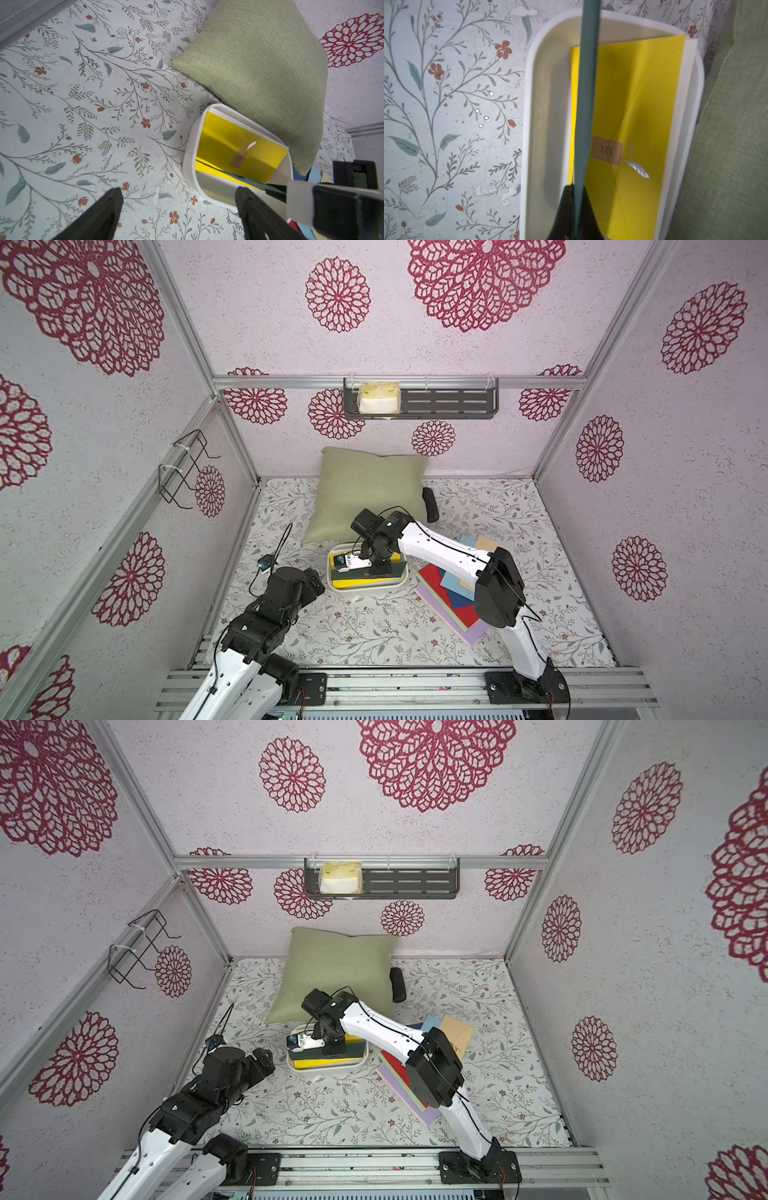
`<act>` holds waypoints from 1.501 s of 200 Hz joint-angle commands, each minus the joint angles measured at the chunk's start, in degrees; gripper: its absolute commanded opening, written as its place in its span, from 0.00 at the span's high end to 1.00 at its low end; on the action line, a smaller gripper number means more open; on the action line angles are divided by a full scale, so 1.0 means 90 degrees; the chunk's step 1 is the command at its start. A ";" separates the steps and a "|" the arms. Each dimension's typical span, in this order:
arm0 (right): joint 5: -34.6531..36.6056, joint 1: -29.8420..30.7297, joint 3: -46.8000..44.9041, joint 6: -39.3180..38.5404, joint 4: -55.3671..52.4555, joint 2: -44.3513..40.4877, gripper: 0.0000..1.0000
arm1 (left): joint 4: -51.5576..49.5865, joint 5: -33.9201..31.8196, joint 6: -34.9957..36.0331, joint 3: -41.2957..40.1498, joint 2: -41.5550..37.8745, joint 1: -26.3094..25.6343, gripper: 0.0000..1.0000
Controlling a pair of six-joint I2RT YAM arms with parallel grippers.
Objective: Put the sealed envelopes into the storage box
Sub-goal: Place the envelope in the storage box, then pick up the envelope from the center of the board.
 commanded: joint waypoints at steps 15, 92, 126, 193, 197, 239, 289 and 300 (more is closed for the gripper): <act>0.0306 0.0022 0.0235 -0.0053 0.0073 0.0072 0.77 | 0.0068 0.0086 0.0074 0.0007 0.0019 0.0082 0.07; 0.1389 -0.0055 0.0436 0.0706 0.1303 0.0282 0.49 | 0.0022 0.0093 0.0036 0.0017 -0.0013 0.0089 0.07; 0.1110 -0.0242 0.0644 0.1431 0.1534 0.0141 0.48 | 0.0110 0.0324 0.0158 0.0090 -0.0008 0.0083 0.07; 0.0865 -0.1377 -0.4159 0.4937 0.5225 -0.3389 0.44 | 0.1400 0.2519 0.0752 0.0517 0.0939 -0.0081 0.12; 0.0808 -0.1523 -0.4542 0.5201 0.5431 -0.3652 0.44 | 0.1486 0.2549 0.0740 0.0555 0.1059 -0.0171 0.12; 0.1400 -0.3269 -0.7653 0.7652 0.6288 -0.5682 0.41 | 0.2346 0.2106 0.0713 0.1379 0.2878 -0.1692 0.14; 0.0055 -0.5310 -0.9792 0.8824 0.7185 -0.6482 0.41 | 0.3003 0.2598 0.0582 0.3330 0.5907 -0.2715 0.20; -0.0143 -0.5548 -0.9960 0.8964 0.7266 -0.6437 0.41 | 0.3036 0.2690 0.0493 0.3820 0.6519 -0.2918 0.20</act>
